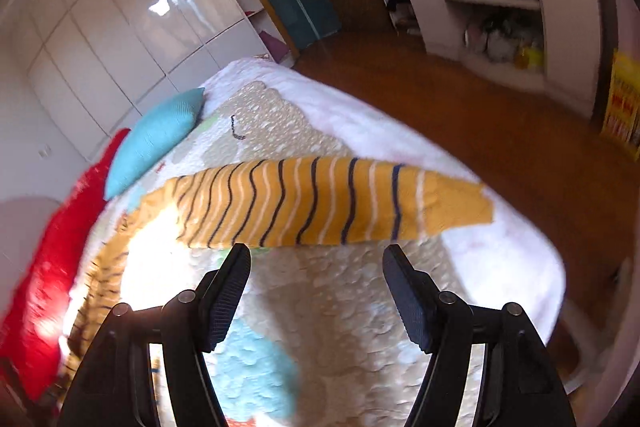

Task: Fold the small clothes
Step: 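Lift the sleeve cuff with the right gripper and carry it across the sweater body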

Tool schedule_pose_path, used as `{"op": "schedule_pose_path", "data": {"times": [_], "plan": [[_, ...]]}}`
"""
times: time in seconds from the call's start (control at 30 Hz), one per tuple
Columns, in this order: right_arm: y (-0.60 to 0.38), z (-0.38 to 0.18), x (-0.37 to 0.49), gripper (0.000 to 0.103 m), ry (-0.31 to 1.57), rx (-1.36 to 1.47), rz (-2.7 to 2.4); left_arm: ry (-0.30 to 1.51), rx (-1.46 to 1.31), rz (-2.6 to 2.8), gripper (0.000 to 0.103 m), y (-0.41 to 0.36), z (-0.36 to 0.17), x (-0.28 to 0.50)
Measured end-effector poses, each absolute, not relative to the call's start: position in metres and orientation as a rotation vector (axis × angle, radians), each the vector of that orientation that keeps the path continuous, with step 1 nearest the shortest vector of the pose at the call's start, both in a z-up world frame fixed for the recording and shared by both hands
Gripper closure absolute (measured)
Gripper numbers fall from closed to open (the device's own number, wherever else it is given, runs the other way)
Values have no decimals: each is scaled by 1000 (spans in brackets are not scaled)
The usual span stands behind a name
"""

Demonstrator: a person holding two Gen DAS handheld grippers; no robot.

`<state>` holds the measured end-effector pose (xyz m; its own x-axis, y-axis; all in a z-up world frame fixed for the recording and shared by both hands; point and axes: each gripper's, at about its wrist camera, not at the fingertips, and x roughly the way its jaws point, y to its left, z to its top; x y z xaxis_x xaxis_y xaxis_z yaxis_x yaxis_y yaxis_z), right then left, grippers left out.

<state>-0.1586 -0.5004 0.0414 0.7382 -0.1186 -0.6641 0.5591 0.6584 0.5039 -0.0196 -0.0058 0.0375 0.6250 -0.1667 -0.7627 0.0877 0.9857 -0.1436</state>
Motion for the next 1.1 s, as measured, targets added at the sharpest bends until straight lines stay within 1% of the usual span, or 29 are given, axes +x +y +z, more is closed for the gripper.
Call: {"op": "schedule_pose_path", "data": {"times": [0.07,0.17,0.23,0.27,0.3,0.33,0.4,0.43,0.57,0.63,0.67,0.73,0.87,0.93,1.0,1.1], "plan": [[-512,19,-152,29,632,889,-420,894,-97,-147,0,-6,37,-19],[-532,-2,-140,29,632,962,-540,889,-92,-139,0,-5,38,-21],[-548,-7,-136,30,563,1034,-576,884,-91,-129,0,-3,40,-23],[-556,-7,-134,32,533,1063,-588,883,-94,-124,0,-2,40,-23],[-565,-6,-130,60,521,1090,-593,882,-99,-120,0,0,40,-23],[-575,-5,-122,93,522,1111,-583,883,-105,-119,0,1,41,-23],[-589,9,-107,95,545,1096,-548,890,-109,-120,0,-1,41,-22],[-589,26,-101,96,523,1066,-520,891,-106,-123,0,-3,41,-22],[-577,106,-114,97,317,962,-327,871,-84,-135,0,-9,45,-27],[-574,122,-124,97,269,944,-308,871,-89,-143,0,-9,44,-26],[-572,119,-126,97,274,950,-314,875,-95,-148,0,-10,43,-25],[-574,94,-128,97,347,966,-367,890,-106,-156,0,-10,40,-24],[-591,12,-133,97,548,1093,-491,904,-115,-173,0,-10,38,-24],[-596,-12,-146,97,573,1149,-495,890,-120,-166,0,-5,41,-25],[-598,-11,-149,97,563,1133,-504,885,-140,-153,0,3,43,-25],[-592,14,-136,97,616,972,-539,885,-175,-136,0,18,44,-24]]}}
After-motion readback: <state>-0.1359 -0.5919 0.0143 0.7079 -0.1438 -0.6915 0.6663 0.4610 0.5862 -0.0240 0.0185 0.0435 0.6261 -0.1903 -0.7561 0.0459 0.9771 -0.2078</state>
